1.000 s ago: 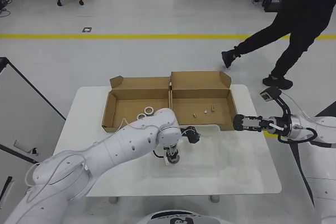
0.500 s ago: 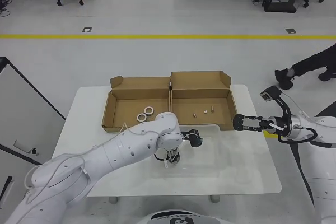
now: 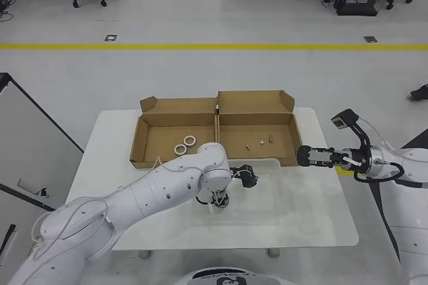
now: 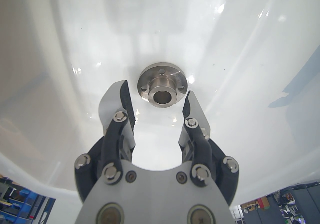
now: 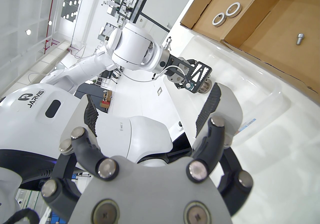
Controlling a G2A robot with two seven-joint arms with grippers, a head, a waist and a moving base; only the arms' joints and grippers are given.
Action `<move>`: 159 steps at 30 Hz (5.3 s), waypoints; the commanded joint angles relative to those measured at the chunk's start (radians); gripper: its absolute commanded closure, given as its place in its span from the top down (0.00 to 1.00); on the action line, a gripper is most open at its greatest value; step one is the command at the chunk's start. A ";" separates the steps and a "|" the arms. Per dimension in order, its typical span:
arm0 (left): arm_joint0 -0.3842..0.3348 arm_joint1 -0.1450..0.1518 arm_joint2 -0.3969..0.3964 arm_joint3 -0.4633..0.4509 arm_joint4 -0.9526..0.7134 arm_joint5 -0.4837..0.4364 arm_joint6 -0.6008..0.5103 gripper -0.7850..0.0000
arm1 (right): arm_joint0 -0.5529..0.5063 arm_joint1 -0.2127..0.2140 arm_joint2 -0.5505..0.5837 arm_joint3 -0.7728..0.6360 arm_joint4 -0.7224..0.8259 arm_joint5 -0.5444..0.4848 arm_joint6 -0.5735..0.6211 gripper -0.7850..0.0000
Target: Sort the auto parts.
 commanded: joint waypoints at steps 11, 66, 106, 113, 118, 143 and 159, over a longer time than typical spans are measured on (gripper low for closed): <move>-0.005 -0.015 -0.005 0.028 -0.015 -0.014 -0.013 0.53 | 0.000 0.000 0.000 0.000 0.000 0.000 0.000 1.00; -0.089 0.089 -0.101 -0.272 -0.221 0.057 -0.100 0.00 | 0.000 0.000 0.000 0.000 0.000 0.000 0.000 1.00; 0.082 0.413 -0.445 -0.202 -1.383 -0.483 0.440 0.00 | 0.000 0.000 0.000 0.000 0.000 0.000 0.000 1.00; 0.061 0.426 -0.405 -0.256 -1.442 -0.584 0.540 0.00 | 0.000 0.000 0.000 0.000 0.000 0.000 0.000 1.00; 0.061 0.426 -0.405 -0.256 -1.442 -0.584 0.540 0.00 | 0.000 0.000 0.000 0.000 0.000 0.000 0.000 1.00; 0.061 0.426 -0.405 -0.256 -1.442 -0.584 0.540 0.00 | 0.000 0.000 0.000 0.000 0.000 0.000 0.000 1.00; 0.128 0.403 -0.424 -0.417 -1.740 -0.574 0.531 0.00 | 0.000 0.000 0.000 0.000 0.000 0.000 0.000 1.00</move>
